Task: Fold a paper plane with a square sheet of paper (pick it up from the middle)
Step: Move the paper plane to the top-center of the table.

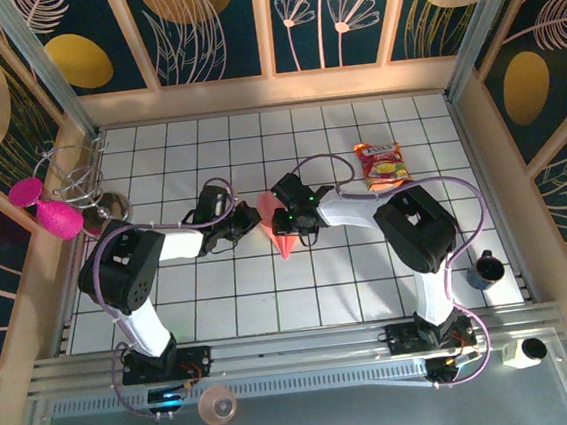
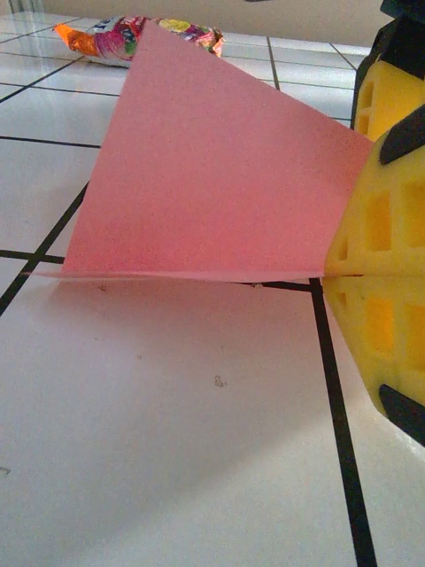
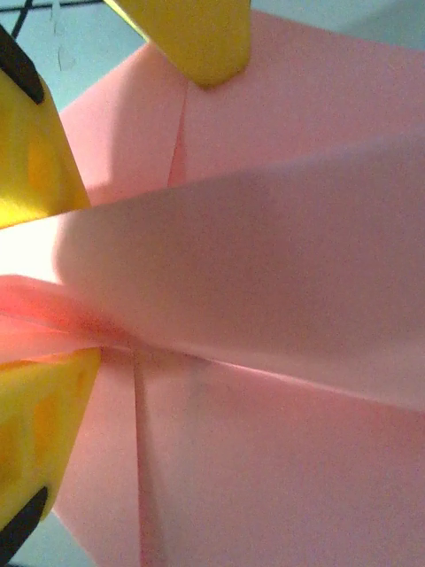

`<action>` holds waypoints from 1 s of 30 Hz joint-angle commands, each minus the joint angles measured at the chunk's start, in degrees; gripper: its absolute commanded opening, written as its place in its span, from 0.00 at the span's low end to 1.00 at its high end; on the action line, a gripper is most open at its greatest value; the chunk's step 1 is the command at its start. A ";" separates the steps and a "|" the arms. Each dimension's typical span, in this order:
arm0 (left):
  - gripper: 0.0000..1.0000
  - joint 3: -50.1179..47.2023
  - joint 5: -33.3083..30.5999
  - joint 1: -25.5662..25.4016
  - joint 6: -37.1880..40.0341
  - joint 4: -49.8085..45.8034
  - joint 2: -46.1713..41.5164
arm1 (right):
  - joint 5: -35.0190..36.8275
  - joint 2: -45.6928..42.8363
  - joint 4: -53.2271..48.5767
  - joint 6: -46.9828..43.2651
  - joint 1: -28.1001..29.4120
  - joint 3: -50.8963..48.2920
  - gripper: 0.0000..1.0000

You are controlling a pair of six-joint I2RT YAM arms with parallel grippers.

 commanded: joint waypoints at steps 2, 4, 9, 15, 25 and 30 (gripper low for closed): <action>0.00 0.32 0.61 -0.19 0.13 0.69 0.73 | 4.28 -1.85 -3.06 1.58 1.21 1.36 0.31; 0.01 0.45 0.75 -0.17 0.18 0.71 0.59 | 4.27 -1.68 -3.13 1.81 1.63 1.70 0.31; 0.10 0.49 0.51 -0.14 0.24 0.11 -0.08 | 4.27 -0.53 -3.99 2.03 1.99 2.61 0.26; 0.38 1.54 -5.75 0.23 4.02 -6.83 -5.12 | 10.13 -1.05 -6.43 1.58 1.19 3.78 0.14; 0.65 -0.73 -12.56 3.30 6.67 -12.28 -12.02 | 7.28 2.43 -5.23 -9.40 -7.11 10.05 0.09; 0.76 -1.04 -14.58 3.50 7.88 -14.05 -13.43 | 5.24 9.32 -7.79 -15.36 -10.66 18.58 0.09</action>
